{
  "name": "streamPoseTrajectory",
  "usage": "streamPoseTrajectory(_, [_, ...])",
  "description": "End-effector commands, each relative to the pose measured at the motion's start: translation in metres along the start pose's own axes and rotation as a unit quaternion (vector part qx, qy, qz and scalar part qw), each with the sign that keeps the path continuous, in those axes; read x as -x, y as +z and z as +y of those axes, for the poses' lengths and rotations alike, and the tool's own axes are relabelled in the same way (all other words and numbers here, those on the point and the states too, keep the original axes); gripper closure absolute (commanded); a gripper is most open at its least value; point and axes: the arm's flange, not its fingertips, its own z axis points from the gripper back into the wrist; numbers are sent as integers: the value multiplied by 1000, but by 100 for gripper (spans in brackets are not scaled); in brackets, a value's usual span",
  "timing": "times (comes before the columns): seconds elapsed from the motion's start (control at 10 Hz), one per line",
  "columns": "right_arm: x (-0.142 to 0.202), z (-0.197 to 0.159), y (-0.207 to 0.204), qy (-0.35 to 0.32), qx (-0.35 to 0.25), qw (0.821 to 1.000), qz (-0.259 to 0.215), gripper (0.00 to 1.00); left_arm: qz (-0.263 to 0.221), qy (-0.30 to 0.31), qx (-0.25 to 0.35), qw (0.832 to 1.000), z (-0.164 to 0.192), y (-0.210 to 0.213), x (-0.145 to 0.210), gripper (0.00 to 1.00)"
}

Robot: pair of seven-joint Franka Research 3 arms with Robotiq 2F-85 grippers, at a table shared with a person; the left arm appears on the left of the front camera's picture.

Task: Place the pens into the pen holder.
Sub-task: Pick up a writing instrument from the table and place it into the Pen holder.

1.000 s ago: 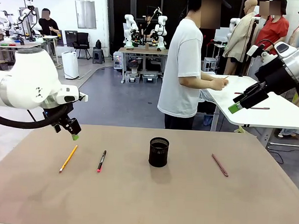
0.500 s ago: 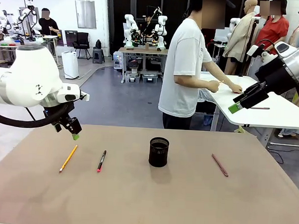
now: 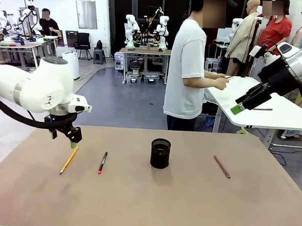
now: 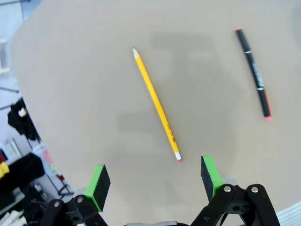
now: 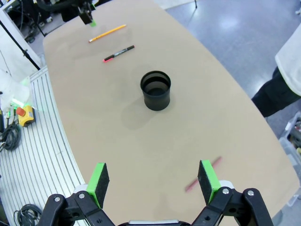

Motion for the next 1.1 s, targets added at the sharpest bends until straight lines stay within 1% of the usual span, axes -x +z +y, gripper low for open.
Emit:
streamPoseTrajectory(0.0, [-1, 0, 0, -5, -6, 1000, -9, 0, 44, 28, 3, 999, -5, -17, -20, 0])
streamPoseTrajectory(0.1, [-1, 0, 0, -5, -6, 1000, -9, 0, 48, 35, 8, 998, -9, -29, -25, 0])
streamPoseTrajectory(0.2, [-1, 0, 0, -5, -6, 1000, -9, 0, 49, 52, 26, 997, -14, -42, -34, 0])
streamPoseTrajectory(0.4, [-1, 0, 0, -5, -6, 1000, -9, 0, 49, 57, 59, 995, 3, -57, -48, 0])
streamPoseTrajectory(0.5, [-1, 0, 0, -5, -6, 1000, -9, 0, 55, 70, 77, 993, 5, -67, -55, 0])
streamPoseTrajectory(0.7, [-1, 0, 0, -5, -6, 1000, -9, 0, 53, 93, 74, 992, 11, -81, -65, 0])
streamPoseTrajectory(0.9, [-1, 0, 0, -5, -6, 1000, -9, 0, 41, 91, 91, 991, 25, -89, -71, 0])
streamPoseTrajectory(1.0, [-1, 0, 0, -5, -6, 1000, -9, 0, 34, 98, 88, 991, 25, -94, -71, 0])
